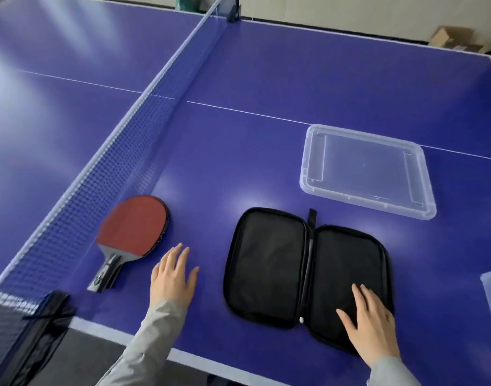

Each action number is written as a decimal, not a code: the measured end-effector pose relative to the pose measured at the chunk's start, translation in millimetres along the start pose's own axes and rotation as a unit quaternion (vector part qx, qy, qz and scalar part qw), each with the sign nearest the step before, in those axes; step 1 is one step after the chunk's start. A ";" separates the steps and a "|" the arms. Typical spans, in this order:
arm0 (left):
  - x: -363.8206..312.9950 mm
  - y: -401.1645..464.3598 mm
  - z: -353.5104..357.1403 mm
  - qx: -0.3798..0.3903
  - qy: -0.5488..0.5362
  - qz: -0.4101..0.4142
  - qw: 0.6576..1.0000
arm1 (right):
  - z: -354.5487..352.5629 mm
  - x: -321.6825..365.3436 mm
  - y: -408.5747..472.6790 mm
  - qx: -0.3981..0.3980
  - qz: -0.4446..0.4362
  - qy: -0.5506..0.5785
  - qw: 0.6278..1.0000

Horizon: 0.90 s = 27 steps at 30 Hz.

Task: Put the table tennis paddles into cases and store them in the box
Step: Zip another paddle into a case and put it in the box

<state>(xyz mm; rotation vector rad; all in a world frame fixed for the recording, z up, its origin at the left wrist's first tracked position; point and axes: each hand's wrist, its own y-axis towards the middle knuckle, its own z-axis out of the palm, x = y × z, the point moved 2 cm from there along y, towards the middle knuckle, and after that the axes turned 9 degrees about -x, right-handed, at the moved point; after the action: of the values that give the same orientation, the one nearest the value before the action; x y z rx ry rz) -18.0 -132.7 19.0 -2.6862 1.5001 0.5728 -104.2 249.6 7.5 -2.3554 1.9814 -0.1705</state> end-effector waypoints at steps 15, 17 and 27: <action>165.8 20.7 -11.6 0.035 0.014 -0.295 0.955 | 2.9 15.9 9.9 0.038 0.080 0.017 0.996; 169.4 23.6 -8.4 0.030 0.000 -0.304 0.952 | 3.0 17.4 9.7 0.045 0.083 0.010 0.996; 175.7 33.0 -10.6 0.028 -0.025 -0.342 0.939 | 6.9 17.9 8.7 0.053 0.093 0.009 0.994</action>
<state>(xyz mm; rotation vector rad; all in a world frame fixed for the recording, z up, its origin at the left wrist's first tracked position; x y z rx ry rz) 41.3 -296.7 -21.9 -2.8454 0.4755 0.5251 -108.8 230.3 0.5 -2.1009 2.1278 -0.2804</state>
